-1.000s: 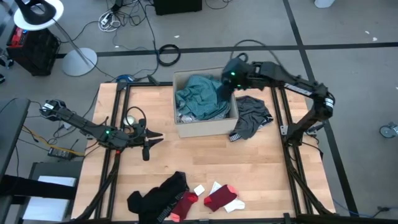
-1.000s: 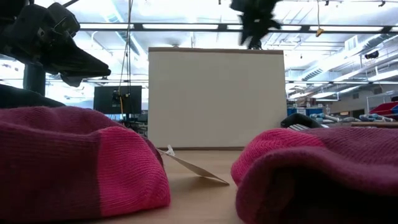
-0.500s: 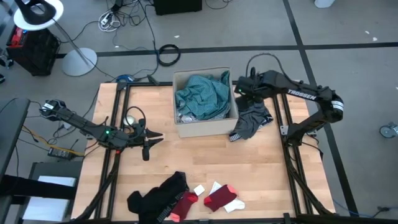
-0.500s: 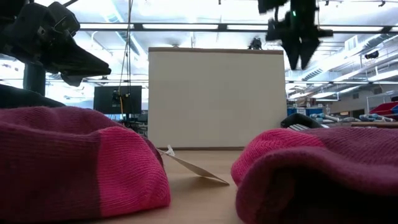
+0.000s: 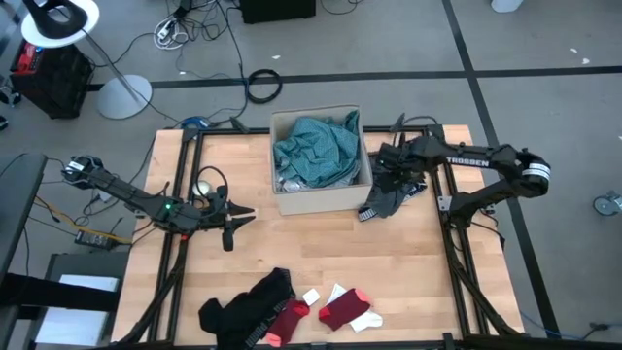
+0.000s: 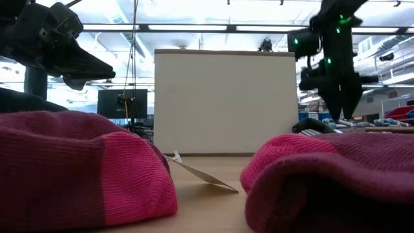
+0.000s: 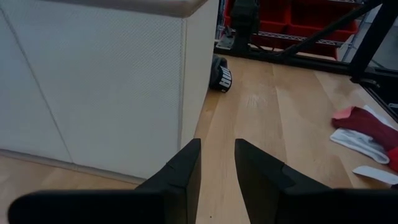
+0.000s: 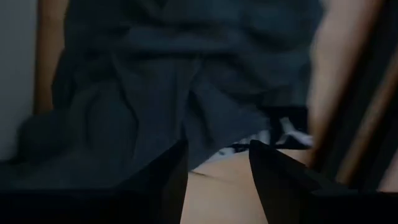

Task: Sort clothes
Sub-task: Put the gray boxer into the laundry organizer

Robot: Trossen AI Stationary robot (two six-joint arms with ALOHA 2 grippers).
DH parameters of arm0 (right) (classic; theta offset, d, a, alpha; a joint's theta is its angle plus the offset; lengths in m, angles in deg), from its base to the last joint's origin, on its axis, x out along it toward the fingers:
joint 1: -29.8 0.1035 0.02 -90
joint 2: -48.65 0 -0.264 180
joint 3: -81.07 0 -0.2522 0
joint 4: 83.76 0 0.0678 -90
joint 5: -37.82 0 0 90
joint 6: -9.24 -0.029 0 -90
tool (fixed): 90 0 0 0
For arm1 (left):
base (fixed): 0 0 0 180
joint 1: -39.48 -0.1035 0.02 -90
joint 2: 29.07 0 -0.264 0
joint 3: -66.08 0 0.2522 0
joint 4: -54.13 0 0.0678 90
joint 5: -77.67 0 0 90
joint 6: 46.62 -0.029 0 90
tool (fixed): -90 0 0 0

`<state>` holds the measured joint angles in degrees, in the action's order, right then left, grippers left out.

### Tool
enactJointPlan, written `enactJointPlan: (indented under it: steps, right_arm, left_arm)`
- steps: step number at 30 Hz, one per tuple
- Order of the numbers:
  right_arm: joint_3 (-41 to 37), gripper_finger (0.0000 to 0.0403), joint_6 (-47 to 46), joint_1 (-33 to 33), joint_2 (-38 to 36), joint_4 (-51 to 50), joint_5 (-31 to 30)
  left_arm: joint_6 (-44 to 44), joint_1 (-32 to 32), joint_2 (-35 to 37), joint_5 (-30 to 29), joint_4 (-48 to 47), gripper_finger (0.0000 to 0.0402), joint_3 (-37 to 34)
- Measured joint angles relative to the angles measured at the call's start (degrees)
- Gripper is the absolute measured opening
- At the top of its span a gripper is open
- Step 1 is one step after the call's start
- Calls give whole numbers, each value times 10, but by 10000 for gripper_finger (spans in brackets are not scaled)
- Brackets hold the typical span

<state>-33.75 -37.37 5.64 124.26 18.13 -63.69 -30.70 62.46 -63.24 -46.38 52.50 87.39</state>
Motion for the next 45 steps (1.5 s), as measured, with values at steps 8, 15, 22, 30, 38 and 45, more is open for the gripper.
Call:
enactJointPlan:
  steps: [8, 15, 22, 30, 38, 45]
  right_arm:
    - [-110, 161, 16, 0, 22, 167, 23]
    - [-126, 26, 34, 0, 31, 188, 45]
    - [-51, 3, 44, 10, -2, 84, 15]
    - [110, 1, 33, 37, -59, -68, -70]
    - [290, 1, 57, 81, -81, -91, -157]
    - [426, 0, 172, 113, -62, 18, -178]
  left_arm:
    - [2, 0, 0, 0, 0, 103, 0]
    - [2, 0, 0, 0, 0, 103, 0]
    - [9, 0, 0, 0, -3, 103, 0]
    - [9, 0, 0, 0, -3, 104, 0]
    - [9, 0, 0, 0, 1, 104, 0]
    - [8, 0, 0, -3, 1, 104, 0]
